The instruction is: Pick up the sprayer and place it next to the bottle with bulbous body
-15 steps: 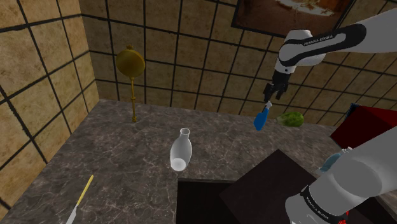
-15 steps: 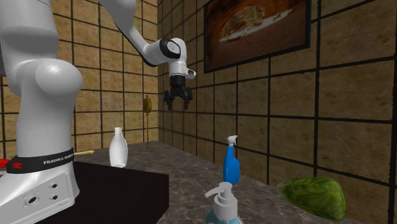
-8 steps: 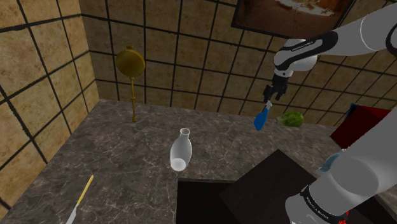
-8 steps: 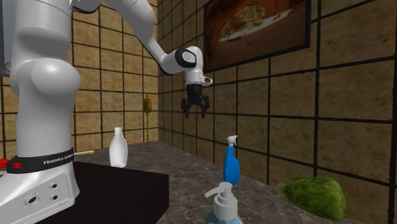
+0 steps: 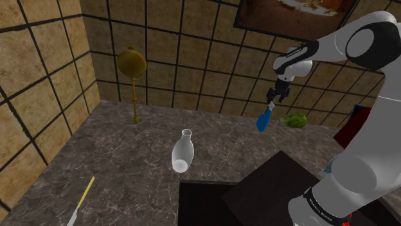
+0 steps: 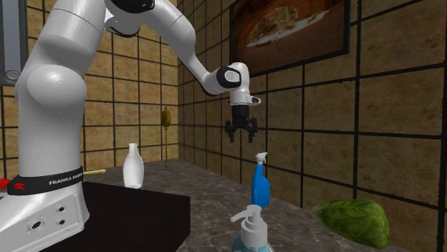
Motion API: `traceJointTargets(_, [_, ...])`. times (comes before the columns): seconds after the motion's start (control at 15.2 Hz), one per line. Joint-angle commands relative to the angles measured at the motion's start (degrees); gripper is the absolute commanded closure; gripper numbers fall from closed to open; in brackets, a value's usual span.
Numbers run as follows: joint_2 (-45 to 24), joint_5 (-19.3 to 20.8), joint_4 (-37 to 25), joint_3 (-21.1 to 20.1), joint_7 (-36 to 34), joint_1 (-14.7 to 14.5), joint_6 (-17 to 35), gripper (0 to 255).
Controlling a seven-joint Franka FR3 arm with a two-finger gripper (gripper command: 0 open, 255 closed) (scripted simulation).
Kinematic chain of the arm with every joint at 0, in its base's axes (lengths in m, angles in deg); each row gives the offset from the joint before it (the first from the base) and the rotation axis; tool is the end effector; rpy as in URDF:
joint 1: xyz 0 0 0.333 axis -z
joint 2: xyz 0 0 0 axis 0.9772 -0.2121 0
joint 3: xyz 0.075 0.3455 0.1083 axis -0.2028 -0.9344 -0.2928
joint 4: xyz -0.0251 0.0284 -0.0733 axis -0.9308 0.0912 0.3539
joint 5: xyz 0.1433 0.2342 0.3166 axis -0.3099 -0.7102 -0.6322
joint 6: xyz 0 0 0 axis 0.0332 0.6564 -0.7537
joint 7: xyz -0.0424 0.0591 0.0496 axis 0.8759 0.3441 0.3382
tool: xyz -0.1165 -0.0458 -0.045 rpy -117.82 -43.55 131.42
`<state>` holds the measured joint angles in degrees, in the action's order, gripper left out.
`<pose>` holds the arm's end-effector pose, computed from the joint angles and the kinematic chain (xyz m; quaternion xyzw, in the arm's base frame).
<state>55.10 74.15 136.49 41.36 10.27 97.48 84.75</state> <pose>0.5041 -0.3983 0.3326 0.9851 -0.1675 -0.0270 0.0276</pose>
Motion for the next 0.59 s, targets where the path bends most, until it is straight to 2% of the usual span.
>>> traceJointTargets(0.0, [-4.44,-1.96,-4.22,0.05,1.34,1.80,0.33,0])
traceJointTargets(0.26, [-11.85,-4.91,-12.20,-0.23,2.98,5.31,-0.01,0])
traceJointTargets(0.53, [-13.63,-5.53,-11.66,-0.67,3.36,5.75,2.28,0])
